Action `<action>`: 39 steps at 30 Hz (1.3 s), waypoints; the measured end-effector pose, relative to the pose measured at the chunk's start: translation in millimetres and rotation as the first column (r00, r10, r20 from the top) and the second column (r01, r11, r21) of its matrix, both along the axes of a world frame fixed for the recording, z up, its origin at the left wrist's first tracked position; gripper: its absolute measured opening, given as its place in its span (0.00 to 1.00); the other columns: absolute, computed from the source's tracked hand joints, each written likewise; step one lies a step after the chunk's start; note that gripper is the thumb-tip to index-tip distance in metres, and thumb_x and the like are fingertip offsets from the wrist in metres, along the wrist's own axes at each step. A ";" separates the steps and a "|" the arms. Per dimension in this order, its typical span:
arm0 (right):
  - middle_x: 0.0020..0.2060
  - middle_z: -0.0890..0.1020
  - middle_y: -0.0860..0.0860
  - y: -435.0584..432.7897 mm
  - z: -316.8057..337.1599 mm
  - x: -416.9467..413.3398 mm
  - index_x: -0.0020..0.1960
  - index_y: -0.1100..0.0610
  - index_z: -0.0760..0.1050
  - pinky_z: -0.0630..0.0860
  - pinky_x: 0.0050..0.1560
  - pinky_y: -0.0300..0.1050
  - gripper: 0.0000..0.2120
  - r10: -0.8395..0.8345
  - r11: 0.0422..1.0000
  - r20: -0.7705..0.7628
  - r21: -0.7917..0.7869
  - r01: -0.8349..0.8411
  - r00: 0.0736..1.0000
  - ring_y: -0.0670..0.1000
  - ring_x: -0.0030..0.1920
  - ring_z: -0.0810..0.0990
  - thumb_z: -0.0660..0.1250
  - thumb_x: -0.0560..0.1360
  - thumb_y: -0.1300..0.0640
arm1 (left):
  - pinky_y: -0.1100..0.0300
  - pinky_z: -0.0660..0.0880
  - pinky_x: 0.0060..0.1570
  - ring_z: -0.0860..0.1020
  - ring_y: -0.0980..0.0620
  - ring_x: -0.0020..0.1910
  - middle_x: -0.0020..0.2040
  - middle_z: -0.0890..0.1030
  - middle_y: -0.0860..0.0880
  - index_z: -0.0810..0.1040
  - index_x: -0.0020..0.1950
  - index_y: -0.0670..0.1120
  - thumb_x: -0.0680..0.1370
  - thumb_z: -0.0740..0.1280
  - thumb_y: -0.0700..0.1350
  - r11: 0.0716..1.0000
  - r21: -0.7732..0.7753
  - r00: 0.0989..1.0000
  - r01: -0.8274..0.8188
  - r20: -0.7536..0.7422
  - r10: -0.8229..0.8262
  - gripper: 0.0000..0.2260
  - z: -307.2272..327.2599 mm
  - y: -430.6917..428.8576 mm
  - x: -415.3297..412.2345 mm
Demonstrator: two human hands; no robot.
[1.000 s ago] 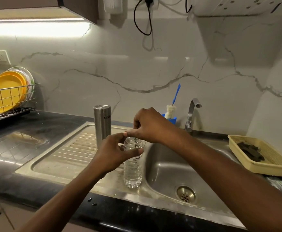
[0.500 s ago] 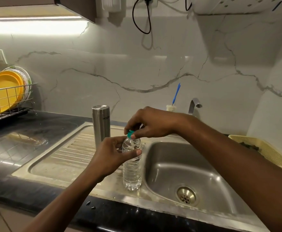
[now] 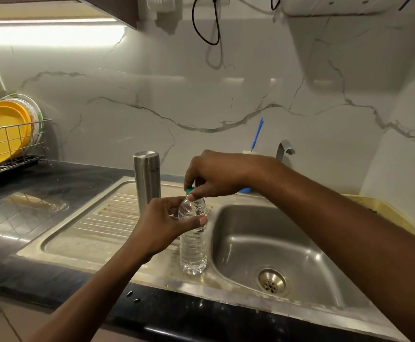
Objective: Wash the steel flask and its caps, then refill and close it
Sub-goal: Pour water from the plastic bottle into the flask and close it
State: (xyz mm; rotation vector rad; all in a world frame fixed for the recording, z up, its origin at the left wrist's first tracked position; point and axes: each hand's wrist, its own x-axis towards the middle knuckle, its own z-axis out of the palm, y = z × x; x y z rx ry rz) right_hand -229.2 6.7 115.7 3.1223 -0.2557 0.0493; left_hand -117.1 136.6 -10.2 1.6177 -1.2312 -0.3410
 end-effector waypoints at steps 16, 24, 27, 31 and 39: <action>0.49 0.88 0.51 -23.9 -117.9 -85.7 0.53 0.58 0.82 0.82 0.59 0.56 0.12 -0.189 0.730 0.001 0.669 0.140 0.982 0.51 0.50 0.87 0.79 0.71 0.63 | 0.66 0.81 0.52 0.86 0.61 0.54 0.54 0.88 0.59 0.84 0.61 0.55 0.72 0.80 0.49 0.998 -0.065 0.998 0.027 -0.060 -0.031 0.19 -5.6 1.7 0.4; 0.43 0.88 0.51 -9.5 -210.1 -75.2 0.44 0.55 0.82 0.83 0.50 0.50 0.12 -0.409 0.597 0.167 0.793 0.124 0.897 0.48 0.41 0.85 0.83 0.67 0.58 | 0.62 0.82 0.54 0.86 0.61 0.54 0.55 0.88 0.59 0.84 0.63 0.54 0.71 0.80 0.51 0.998 -0.058 0.999 0.003 -0.039 -0.006 0.20 -7.2 -0.5 0.3; 0.42 0.88 0.48 -5.8 -216.6 -73.5 0.44 0.55 0.83 0.82 0.45 0.42 0.11 -0.379 0.619 0.177 0.778 0.106 0.908 0.42 0.40 0.82 0.83 0.68 0.56 | 0.61 0.82 0.54 0.86 0.60 0.54 0.55 0.88 0.57 0.84 0.65 0.51 0.72 0.81 0.49 0.999 -0.053 0.998 -0.012 -0.054 0.009 0.22 -8.7 -1.4 0.7; 0.43 0.88 0.49 -6.0 -213.0 -75.8 0.47 0.51 0.84 0.83 0.48 0.44 0.11 -0.364 0.622 0.158 0.775 0.113 0.918 0.48 0.42 0.84 0.82 0.69 0.50 | 0.63 0.83 0.52 0.86 0.60 0.53 0.54 0.88 0.58 0.85 0.64 0.51 0.72 0.81 0.49 0.999 -0.046 0.999 -0.010 -0.052 0.008 0.21 -7.7 -1.3 0.2; 0.63 0.80 0.35 2.3 -182.4 -58.6 0.74 0.39 0.71 0.80 0.62 0.41 0.40 -0.438 0.687 0.255 0.714 0.138 0.862 0.38 0.62 0.79 0.79 0.65 0.33 | 0.62 0.83 0.51 0.87 0.60 0.50 0.52 0.87 0.62 0.82 0.61 0.62 0.74 0.79 0.51 0.999 -0.041 1.000 0.014 0.013 -0.013 0.17 -4.4 2.4 -4.8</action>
